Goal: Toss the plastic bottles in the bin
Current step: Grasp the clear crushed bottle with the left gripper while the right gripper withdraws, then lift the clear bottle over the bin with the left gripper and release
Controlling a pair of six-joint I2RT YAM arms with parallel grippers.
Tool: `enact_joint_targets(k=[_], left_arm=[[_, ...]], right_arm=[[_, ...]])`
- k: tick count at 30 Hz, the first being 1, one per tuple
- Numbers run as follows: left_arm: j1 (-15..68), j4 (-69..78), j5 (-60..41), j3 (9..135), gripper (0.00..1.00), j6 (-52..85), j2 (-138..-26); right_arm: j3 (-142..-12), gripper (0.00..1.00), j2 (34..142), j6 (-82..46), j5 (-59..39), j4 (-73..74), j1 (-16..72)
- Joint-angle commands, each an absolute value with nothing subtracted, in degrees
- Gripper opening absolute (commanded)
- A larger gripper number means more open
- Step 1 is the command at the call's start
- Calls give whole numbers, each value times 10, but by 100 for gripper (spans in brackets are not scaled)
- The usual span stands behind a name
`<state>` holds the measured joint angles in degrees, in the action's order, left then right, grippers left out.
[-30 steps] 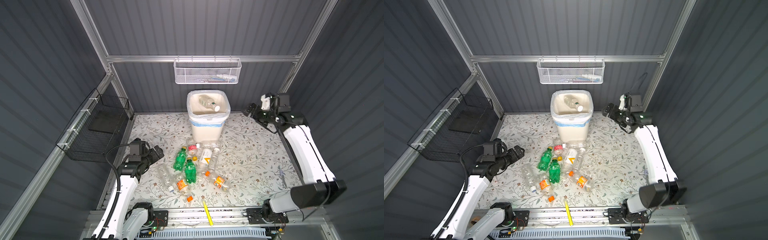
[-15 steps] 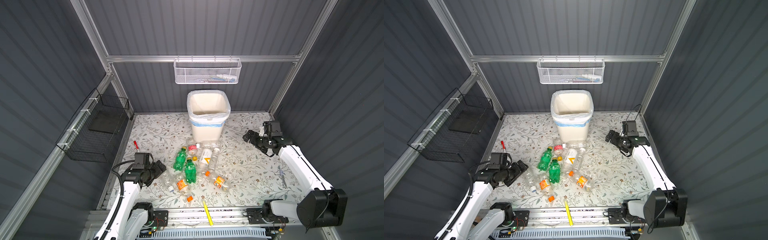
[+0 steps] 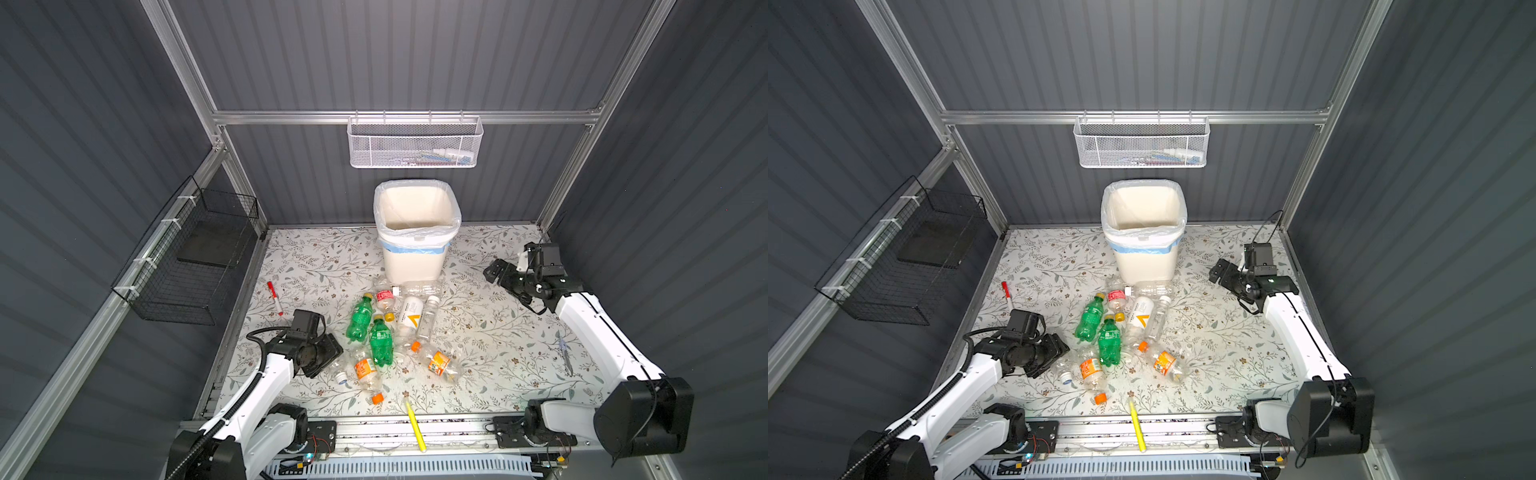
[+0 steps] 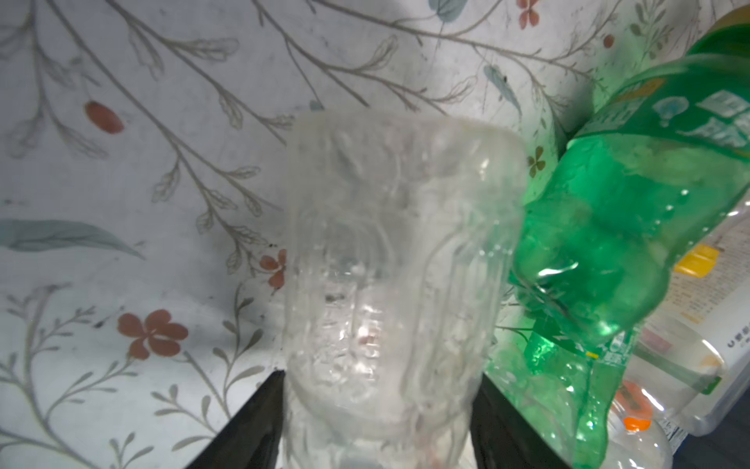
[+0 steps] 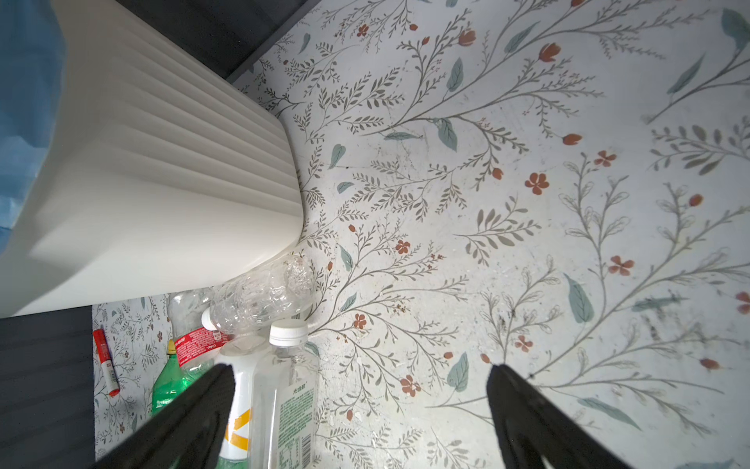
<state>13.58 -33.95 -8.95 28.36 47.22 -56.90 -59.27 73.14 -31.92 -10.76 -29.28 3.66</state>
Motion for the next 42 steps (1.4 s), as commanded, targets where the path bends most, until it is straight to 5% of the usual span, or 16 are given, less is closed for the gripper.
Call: enact_joint_targets(k=[1,9,13,17,20,21,26,29,42], left_arm=[[138,-316,-79,277,64,474,-585],[138,-325,-35,376,56,407,-592],[138,-357,4,620,54,298,-664],[157,-313,-69,953,51,242,-784],[210,-268,-77,1170,80,228,-915],[215,-263,-116,1243,97,242,-970],[227,-291,-169,1442,100,259,-1143],[213,-303,-153,1415,100,238,-1136],[61,-225,-71,890,99,225,-812]], right_arm=[[-583,99,734,-327,-113,-278,35],[-565,99,735,-333,-119,-268,35],[-557,99,731,-339,-126,-259,35],[-559,99,727,-340,-127,-256,35],[-560,99,732,-348,-137,-248,35],[-559,99,733,-354,-146,-243,35],[-544,99,722,-374,-164,-230,35],[-537,99,716,-373,-168,-233,35],[-559,99,738,-225,-142,-311,107]])
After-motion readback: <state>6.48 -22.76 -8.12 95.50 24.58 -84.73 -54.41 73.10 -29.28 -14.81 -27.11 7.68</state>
